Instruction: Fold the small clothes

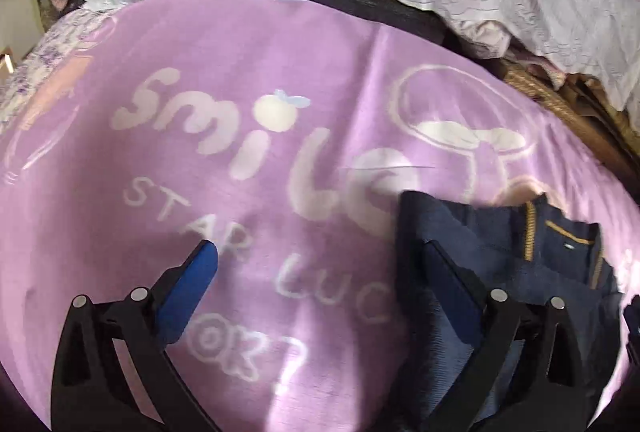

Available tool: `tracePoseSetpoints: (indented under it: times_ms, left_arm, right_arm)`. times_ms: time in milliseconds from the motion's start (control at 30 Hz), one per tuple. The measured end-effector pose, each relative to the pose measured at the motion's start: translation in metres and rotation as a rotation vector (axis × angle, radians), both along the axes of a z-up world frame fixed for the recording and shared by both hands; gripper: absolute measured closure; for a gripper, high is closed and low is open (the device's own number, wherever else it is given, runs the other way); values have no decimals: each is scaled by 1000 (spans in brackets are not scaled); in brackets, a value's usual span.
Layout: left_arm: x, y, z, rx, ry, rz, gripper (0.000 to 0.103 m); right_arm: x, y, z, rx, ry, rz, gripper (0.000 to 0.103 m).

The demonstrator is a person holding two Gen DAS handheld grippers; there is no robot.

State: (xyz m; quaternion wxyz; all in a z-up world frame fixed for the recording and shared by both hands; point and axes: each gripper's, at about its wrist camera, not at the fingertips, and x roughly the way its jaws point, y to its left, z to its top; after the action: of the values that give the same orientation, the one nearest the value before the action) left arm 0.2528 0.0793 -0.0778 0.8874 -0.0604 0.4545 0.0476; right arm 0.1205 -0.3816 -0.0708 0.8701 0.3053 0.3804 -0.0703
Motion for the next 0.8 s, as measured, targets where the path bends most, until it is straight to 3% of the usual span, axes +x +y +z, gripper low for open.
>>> tracePoseSetpoints:
  times_ms: [33, 100, 200, 333, 433, 500, 567, 800]
  left_arm:
    - [6, -2, -9, 56, 29, 23, 4]
    - [12, -6, -17, 92, 47, 18, 4]
    - [11, -7, -13, 135, 37, 7, 4]
    - [-2, 13, 0, 4, 14, 1, 5]
    - [-28, 20, 9, -92, -11, -80, 5]
    - [-41, 12, 7, -41, 3, -130, 4]
    - [-47, 2, -8, 53, 42, -147, 4]
    - [-64, 18, -3, -69, 24, -128, 4]
  right_arm:
    - [2, -5, -11, 28, 21, -4, 71]
    - [-1, -11, -8, 55, 2, -21, 73]
    - [-10, -8, 4, -13, -35, -61, 69]
    - [-24, 5, 20, -51, -93, -43, 68]
    - [-36, 15, 26, -67, -101, -22, 65]
    - [-40, 22, 21, -76, -63, -2, 60]
    - [-37, 29, 2, -106, 42, 15, 57]
    - [-59, 26, 9, -102, -32, -17, 53]
